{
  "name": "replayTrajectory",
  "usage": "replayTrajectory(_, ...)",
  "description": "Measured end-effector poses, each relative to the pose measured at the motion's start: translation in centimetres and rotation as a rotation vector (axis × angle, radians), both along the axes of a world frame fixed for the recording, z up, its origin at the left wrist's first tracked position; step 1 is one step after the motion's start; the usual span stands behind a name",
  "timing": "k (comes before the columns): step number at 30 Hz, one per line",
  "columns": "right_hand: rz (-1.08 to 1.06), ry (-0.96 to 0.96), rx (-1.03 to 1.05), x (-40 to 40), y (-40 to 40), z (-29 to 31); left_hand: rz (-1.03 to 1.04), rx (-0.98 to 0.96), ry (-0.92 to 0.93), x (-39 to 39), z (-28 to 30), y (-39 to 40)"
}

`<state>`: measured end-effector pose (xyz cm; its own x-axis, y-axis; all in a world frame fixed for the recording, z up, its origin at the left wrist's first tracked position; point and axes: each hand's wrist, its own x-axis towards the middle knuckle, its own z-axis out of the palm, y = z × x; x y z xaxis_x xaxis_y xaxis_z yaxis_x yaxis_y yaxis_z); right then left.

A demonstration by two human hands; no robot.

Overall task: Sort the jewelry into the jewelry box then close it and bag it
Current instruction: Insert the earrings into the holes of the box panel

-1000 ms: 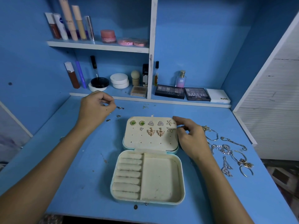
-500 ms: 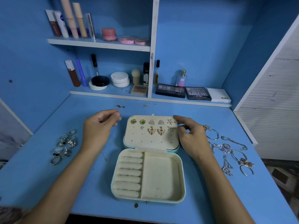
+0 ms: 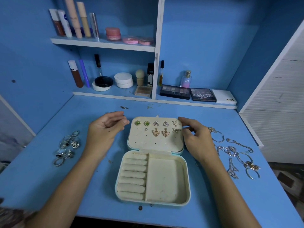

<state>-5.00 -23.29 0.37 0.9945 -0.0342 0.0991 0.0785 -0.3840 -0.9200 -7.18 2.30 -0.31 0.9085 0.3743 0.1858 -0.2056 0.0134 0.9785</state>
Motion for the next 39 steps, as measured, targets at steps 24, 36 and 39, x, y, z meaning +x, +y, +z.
replayTrajectory(24, 0.006, -0.008, 0.001, 0.2, -0.1, -0.1, 0.003, 0.475, -0.069, -0.3, -1.2, -0.4)
replayTrajectory(36, 0.0, -0.005, -0.007, 0.2, -0.1, -0.2, -0.03, 0.557, -0.126, -0.2, -1.6, -0.4)
replayTrajectory(39, -0.002, -0.01, 0.002, 0.2, -0.1, -0.2, -0.014, 0.582, -0.141, -0.1, -1.7, -0.5)
